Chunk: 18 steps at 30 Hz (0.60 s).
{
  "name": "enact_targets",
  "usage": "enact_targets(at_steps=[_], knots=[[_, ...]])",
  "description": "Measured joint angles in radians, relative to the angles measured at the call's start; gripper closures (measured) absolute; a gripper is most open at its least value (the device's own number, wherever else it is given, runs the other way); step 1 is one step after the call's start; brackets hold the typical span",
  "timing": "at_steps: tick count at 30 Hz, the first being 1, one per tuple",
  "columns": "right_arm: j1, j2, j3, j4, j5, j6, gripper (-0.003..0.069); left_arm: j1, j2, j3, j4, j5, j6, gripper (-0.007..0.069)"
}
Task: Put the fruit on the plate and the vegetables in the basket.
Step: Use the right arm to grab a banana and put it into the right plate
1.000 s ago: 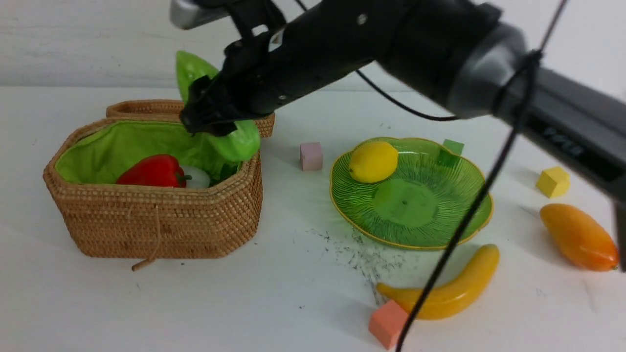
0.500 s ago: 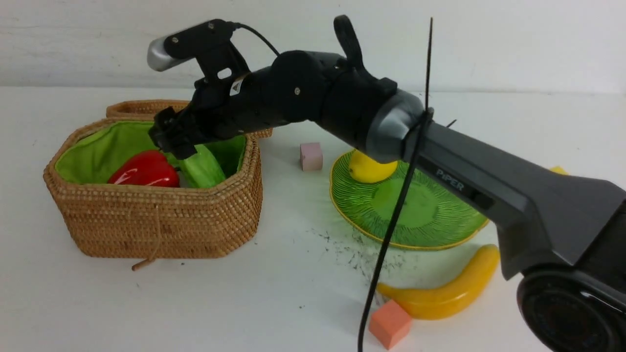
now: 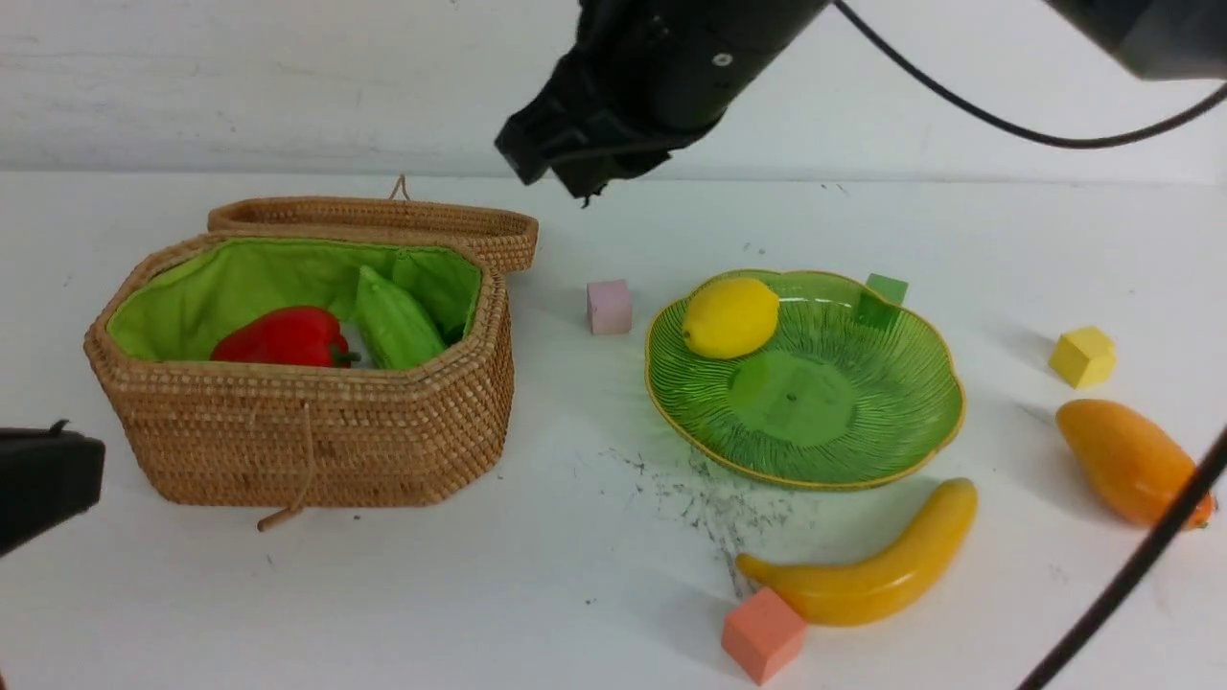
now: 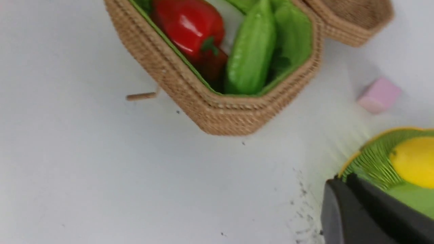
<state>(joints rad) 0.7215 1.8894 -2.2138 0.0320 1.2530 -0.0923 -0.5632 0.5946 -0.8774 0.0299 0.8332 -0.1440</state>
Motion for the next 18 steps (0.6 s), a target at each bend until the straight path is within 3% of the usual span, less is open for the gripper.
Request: enact_targets(at_steps=[6,12,15,18], knots=[[-0.048,-0.205,0.341,-0.104,-0.006,0.182,0.0673,0.0,0.0,0.0,-0.088,-0.009,0.113,0.0638],[-0.296,-0.423,0.899,-0.123,-0.056,0.449,0.0637,0.0,0.0,0.0,-0.126,-0.01,0.144,0.0637],[-0.412,-0.441,1.072,-0.04,-0.188,0.569,0.0571,0.0,0.0,0.0,-0.127,-0.01,0.144,0.0637],[-0.491,-0.417,1.222,0.087,-0.365,0.596,0.0418,0.0,0.0,0.0,-0.13,-0.014,0.144,0.0635]])
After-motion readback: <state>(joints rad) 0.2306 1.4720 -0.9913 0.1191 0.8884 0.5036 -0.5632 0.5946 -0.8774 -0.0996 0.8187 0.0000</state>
